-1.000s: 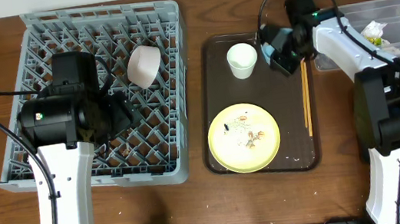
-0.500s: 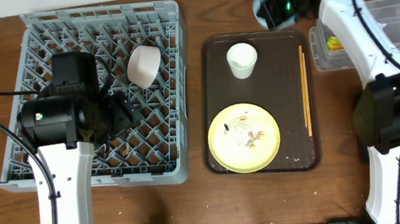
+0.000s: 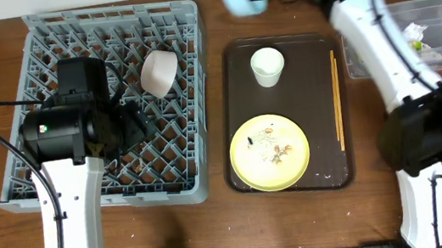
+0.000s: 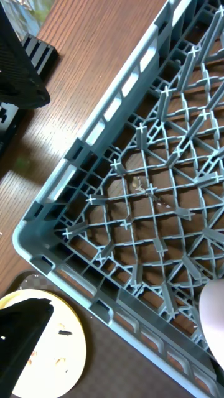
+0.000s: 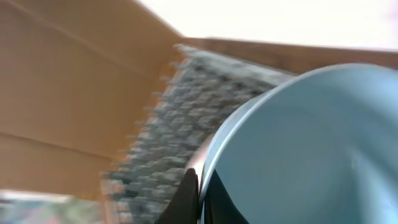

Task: Sort waste into correct bins and load items into the dishwasher
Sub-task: 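Carry the blue bowl left and lower it into the dish rack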

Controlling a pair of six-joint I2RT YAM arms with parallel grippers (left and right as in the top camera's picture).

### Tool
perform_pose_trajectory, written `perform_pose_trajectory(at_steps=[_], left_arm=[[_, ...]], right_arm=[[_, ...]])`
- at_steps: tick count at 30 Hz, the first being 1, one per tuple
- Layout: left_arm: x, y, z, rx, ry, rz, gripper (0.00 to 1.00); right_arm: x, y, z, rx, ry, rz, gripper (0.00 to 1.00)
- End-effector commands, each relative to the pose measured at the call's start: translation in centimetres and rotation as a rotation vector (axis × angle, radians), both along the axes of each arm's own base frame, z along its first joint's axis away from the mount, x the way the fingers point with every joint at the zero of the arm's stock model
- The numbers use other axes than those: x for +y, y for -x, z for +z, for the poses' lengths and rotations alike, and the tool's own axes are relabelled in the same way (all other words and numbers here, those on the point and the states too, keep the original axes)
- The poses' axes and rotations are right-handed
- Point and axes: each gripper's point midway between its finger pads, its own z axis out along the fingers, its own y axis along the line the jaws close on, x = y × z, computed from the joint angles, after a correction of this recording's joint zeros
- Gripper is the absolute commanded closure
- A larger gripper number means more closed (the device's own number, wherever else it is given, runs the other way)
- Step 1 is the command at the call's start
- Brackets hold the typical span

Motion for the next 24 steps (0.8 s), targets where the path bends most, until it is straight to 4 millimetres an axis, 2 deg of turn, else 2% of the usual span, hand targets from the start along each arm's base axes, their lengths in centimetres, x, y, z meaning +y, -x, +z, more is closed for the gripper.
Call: perform_pose_trajectory(at_steps=[1, 6, 7, 10, 11, 15, 19, 24], left_arm=[[0.3, 0.1, 0.0, 0.008, -0.016, -0.004, 0.02], [0.3, 0.1, 0.0, 0.007, -0.016, -0.004, 0.02], [0.3, 0.1, 0.0, 0.008, -0.016, -0.004, 0.02], [0.3, 0.1, 0.0, 0.008, -0.016, -0.004, 0.02], [0.3, 0.1, 0.0, 0.008, -0.016, -0.004, 0.02], [0.3, 0.1, 0.0, 0.008, -0.015, -0.004, 0.02], [0.3, 0.1, 0.0, 0.007, -0.016, -0.004, 0.02], [0.3, 0.1, 0.0, 0.007, -0.016, -0.004, 0.02]], right_arm=[[6.6, 4.6, 2.0, 0.147, -0.118, 0.097, 0.99], [13.1, 7.9, 2.6, 0.181, -0.17, 0.103, 0.99], [15.1, 8.9, 2.7, 0.178, -0.199, 0.122, 0.99], [18.0, 10.2, 2.9, 0.194, -0.258, 0.144, 0.99], [18.9, 10.3, 2.4, 0.217, -0.273, 0.13, 0.99], [20.8, 9.9, 0.6, 0.225, -0.293, 0.092, 0.99], [21.7, 10.1, -1.0, 0.266, -0.291, 0.093, 0.99], [23.1, 12.0, -2.5, 0.324, -0.269, 0.128, 0.99]])
